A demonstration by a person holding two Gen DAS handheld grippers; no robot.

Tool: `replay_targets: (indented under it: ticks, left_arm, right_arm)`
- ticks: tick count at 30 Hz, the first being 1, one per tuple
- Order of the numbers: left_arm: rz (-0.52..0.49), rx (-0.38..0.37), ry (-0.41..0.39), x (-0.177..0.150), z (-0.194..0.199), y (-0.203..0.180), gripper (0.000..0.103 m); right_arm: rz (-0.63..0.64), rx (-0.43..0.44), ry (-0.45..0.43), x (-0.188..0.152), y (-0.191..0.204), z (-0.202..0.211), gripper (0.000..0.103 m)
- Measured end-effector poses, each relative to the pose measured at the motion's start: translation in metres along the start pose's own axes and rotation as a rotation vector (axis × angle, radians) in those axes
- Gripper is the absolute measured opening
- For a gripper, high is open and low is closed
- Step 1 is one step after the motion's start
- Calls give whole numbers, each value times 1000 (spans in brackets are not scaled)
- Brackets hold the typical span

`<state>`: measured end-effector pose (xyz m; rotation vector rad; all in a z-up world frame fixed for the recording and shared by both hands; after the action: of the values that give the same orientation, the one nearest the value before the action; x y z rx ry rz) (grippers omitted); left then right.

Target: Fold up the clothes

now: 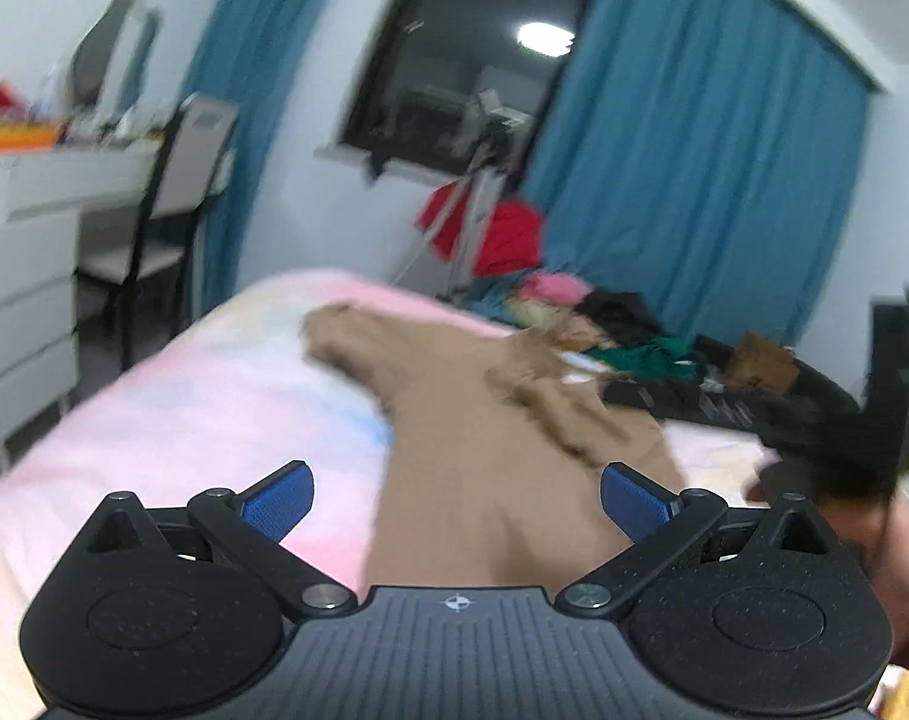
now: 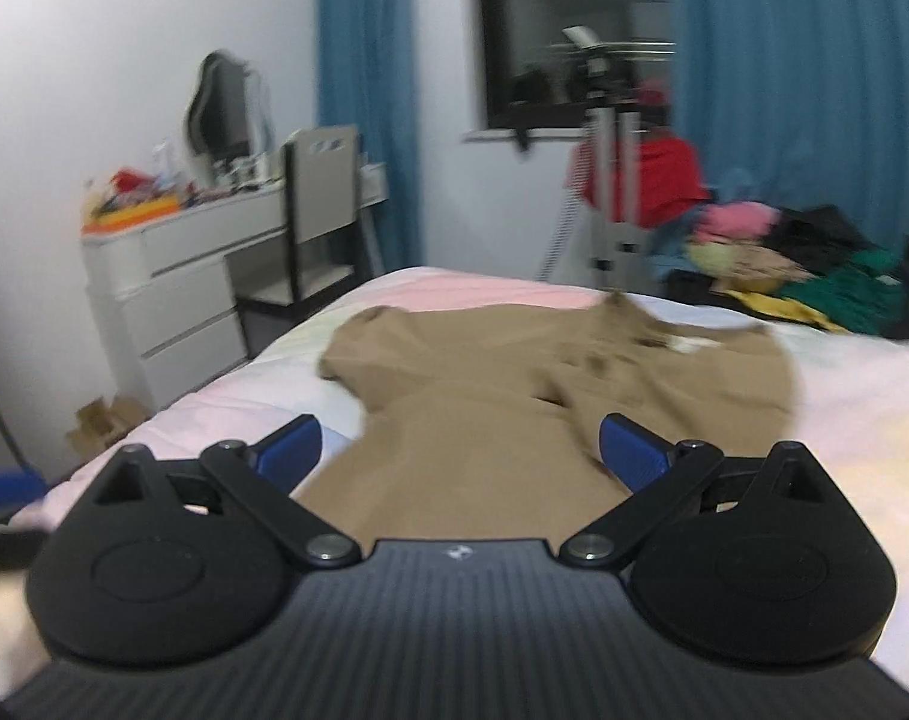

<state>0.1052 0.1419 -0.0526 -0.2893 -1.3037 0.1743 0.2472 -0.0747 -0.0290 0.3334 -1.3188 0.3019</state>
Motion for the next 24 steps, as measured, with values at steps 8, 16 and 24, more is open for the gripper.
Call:
replay_targets:
  ticks: [8,16,24]
  left_arm:
    - [98,158,34,-15,-37,59,102]
    - [204,289,28,-26,-58,87,101]
    - [177,268,4,-26,-64,76,101]
  right_arm:
    - [63,145,139,-11,63,-166,90]
    - [214,108,209,-34,100,-262,51]
    - [112,71,108,4,52,-231,6]
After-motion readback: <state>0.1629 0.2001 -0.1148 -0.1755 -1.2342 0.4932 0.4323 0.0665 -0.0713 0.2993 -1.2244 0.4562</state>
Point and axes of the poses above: each gripper's, at about its wrist camera, not at the fingertips, and z roughly against the way its jaws point, y to its left, x to its top, the point moved 3 cm from there along -z, roughly the way its jaws point, and after that the axes turned 11 degrees about -y, right-handed, at the moved point
